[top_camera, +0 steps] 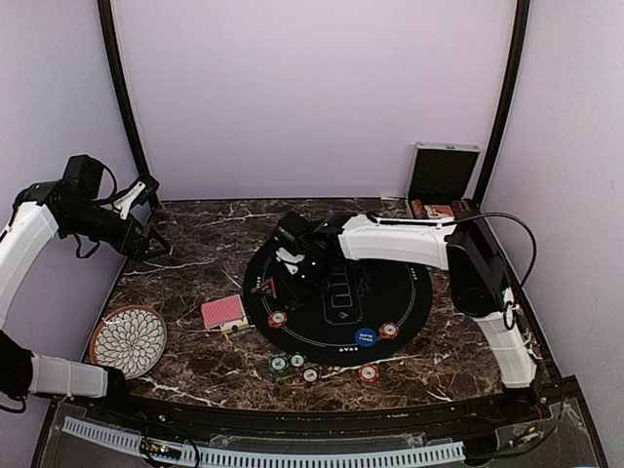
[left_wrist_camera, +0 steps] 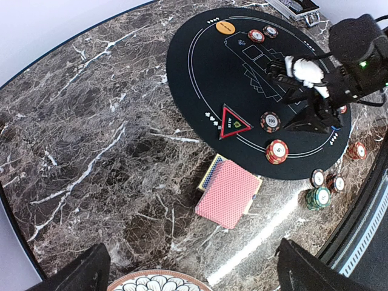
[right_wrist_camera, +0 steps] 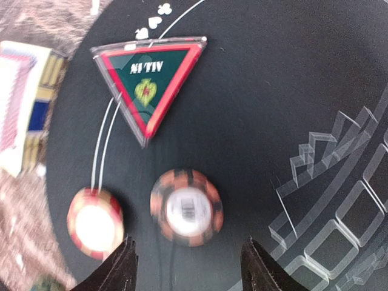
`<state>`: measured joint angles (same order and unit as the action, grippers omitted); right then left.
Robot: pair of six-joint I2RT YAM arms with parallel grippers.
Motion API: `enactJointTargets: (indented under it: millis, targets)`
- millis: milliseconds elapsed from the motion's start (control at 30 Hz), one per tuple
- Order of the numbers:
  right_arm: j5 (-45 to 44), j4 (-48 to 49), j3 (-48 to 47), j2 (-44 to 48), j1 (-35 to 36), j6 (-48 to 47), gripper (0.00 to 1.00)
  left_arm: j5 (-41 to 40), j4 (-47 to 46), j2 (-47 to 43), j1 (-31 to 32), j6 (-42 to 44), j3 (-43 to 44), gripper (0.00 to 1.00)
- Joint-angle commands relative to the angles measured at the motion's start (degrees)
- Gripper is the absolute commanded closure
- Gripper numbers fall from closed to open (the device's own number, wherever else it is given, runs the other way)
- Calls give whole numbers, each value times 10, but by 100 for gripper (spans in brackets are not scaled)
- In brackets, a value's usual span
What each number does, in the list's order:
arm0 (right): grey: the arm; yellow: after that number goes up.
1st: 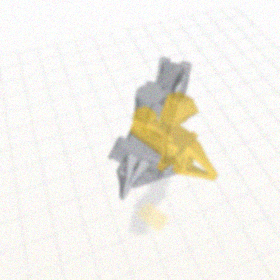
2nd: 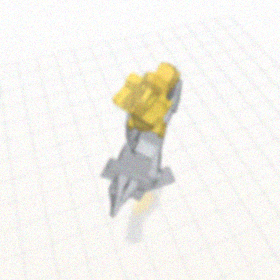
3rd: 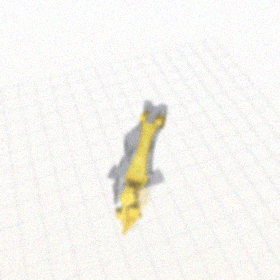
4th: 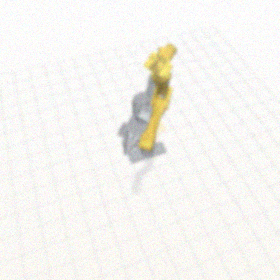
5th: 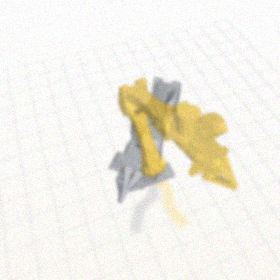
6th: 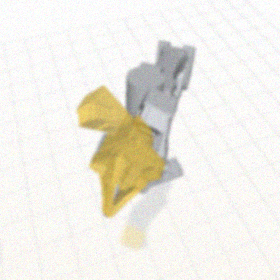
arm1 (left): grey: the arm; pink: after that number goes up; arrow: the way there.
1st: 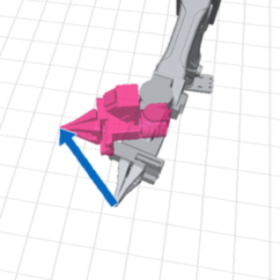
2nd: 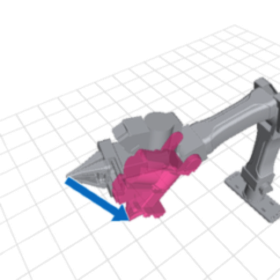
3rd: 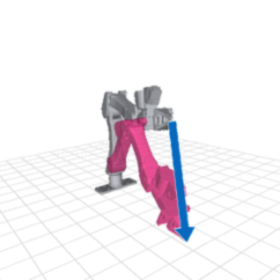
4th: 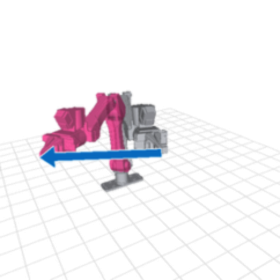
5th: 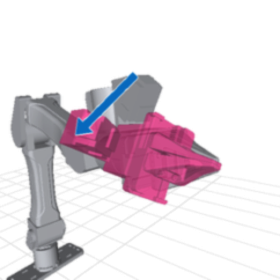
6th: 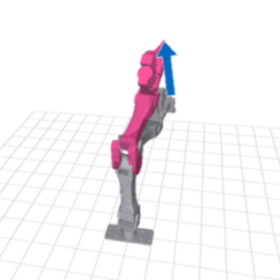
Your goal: Distribute texas hold em gaming equipment
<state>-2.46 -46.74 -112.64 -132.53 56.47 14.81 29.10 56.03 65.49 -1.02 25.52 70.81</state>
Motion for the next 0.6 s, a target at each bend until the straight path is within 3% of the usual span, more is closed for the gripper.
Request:
enactJointTargets:
  millis: [0, 300, 567]
  targets:
    - [-1, 14, 71, 107, 11, 12, 40, 4, 10, -11, -2, 4, 7, 1]
    - [8, 14, 243, 194, 116, 15, 26, 6, 14, -10, -2, 6, 13, 1]
    - [22, 28, 276, 187, 181, 26, 19, 6, 18, -12, -3, 3, 13, 1]
